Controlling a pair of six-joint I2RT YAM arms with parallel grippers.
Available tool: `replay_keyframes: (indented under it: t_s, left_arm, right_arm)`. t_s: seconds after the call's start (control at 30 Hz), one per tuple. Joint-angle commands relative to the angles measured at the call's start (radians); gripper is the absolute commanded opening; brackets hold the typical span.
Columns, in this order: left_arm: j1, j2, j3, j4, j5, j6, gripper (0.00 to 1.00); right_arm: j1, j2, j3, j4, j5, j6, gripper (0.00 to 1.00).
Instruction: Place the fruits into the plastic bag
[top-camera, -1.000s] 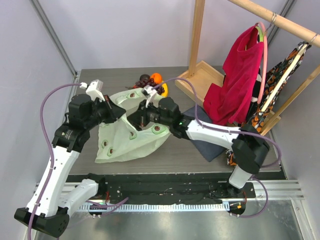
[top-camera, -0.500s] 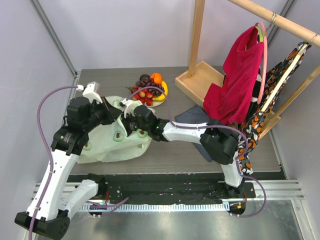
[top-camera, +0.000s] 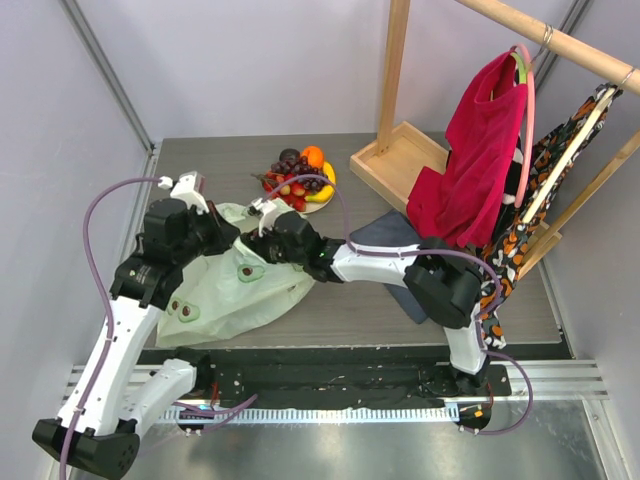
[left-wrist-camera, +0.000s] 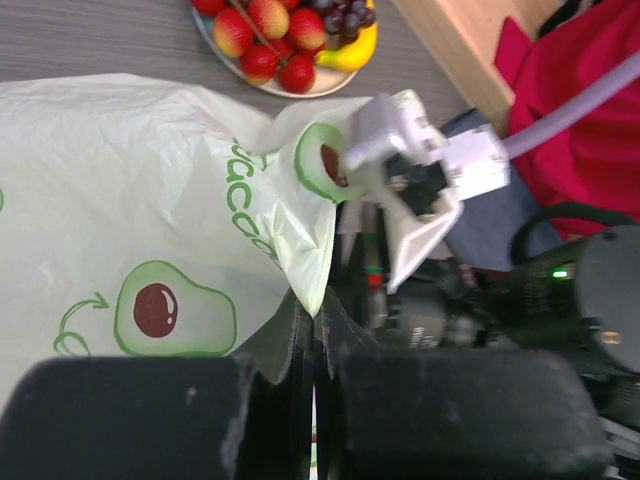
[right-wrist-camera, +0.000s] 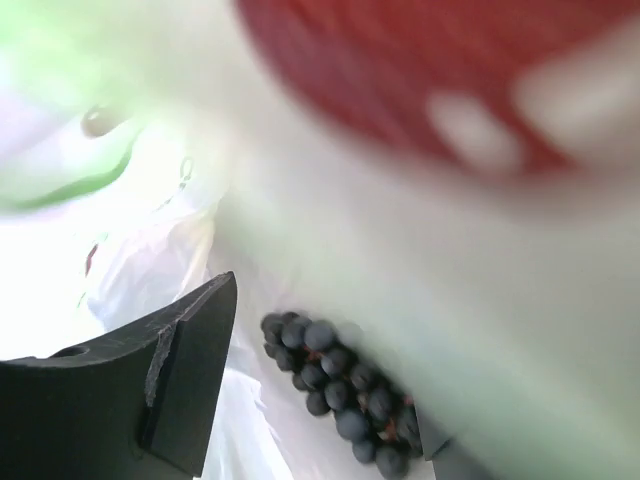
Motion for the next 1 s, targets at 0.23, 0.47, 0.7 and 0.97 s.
replay_keyframes:
  t_s: [0.23, 0.47, 0.7, 0.97]
  left_arm:
    - [0.004, -0.031, -0.112, 0.036, -0.305, 0.16, 0.0]
    - [0.004, -0.01, -0.138, 0.039, -0.34, 0.202, 0.0]
    - [0.004, 0.013, -0.127, -0.022, -0.468, 0.209, 0.0]
    - [0.006, -0.028, -0.138, -0.016, -0.574, 0.215, 0.0]
  right_arm:
    - [-0.022, -0.368, -0.225, 0.101, 0.19, -0.125, 0.73]
    - [-0.022, -0.514, -0.267, 0.063, 0.311, -0.237, 0.73]
    - [-0.039, -0.537, -0.2, -0.058, 0.411, -0.314, 0.73]
    - [-0.214, -0.387, 0.007, -0.337, 0.394, -0.302, 0.69]
